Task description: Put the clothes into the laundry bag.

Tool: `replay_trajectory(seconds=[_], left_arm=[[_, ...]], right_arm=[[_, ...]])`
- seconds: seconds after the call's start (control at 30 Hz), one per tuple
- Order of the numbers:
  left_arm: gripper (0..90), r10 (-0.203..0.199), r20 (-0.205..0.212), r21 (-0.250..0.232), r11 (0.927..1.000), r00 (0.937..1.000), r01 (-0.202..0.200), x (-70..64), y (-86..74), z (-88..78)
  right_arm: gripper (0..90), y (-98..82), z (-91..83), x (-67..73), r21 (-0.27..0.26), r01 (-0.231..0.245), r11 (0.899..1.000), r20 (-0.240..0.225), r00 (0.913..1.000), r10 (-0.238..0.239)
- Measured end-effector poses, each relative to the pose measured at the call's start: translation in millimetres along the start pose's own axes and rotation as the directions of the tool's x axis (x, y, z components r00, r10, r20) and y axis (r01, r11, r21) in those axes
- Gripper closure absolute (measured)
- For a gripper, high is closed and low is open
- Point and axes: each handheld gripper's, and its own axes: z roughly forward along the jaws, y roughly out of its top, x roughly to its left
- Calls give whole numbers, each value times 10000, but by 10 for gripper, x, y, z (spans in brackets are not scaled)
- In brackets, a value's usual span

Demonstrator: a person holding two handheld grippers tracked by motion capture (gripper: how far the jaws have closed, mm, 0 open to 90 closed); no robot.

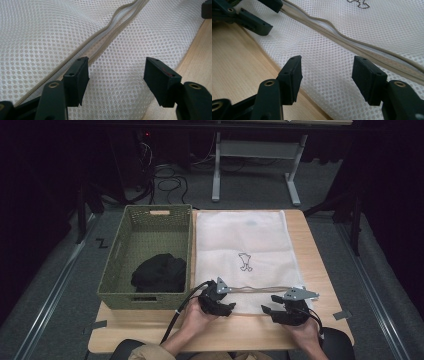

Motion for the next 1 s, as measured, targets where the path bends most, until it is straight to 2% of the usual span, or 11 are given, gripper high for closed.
replay_trajectory(seconds=[0.2, 0.3, 0.33, 0.4, 0.47, 0.5, 0.53, 0.6, 0.7, 0.8, 1.0], left_arm=[[357, -66, 0, 175, 9998, 10000, 66, 23, -16, 48], [356, -55, -27, 179, 9998, 10000, 56, 25, -19, 55], [356, 40, -54, 151, 9999, 10000, -39, 22, -25, 59], [347, 233, -162, 34, 9997, 9996, -232, 5, -43, 68], [346, 221, -167, 42, 9997, 9996, -220, 5, -42, 68], [346, 218, -165, 42, 9998, 9996, -217, 5, -42, 68], [345, 215, -169, 43, 9998, 9996, -215, 5, -42, 68], [345, 204, -173, 38, 9998, 9996, -203, 4, -44, 68], [345, 198, -182, 38, 9998, 9996, -198, 2, -44, 68], [345, 196, -197, 31, 9998, 9996, -196, 1, -46, 67], [345, 178, -227, -17, 9998, 9996, -179, -2, -54, 65]], right_arm=[[420, 12, -25, 8, -325, -130, 9994, 97, 9999, 133], [348, 33, -32, 2, -596, -218, 9980, 240, 9994, 233], [348, 33, -32, 2, -596, -218, 9980, 240, 9994, 233], [313, 37, -20, 6, -498, 8, 9988, 349, 9994, 9], [336, 54, 0, 13, -164, -163, 9997, 108, 9998, 165], [336, 54, 0, 13, -164, -163, 9997, 108, 9998, 165], [321, 67, -4, -19, -111, -594, 9982, -332, 9977, 590], [307, 75, -13, -44, -164, -730, 9972, -655, 9953, 717], [281, 92, -41, -38, -282, -612, 9977, -780, 9952, 588], [257, 132, -54, -1, -125, -299, 9995, -905, 9955, 287], [229, 215, -20, 39, 30, -222, 9997, -979, 9949, 224]])
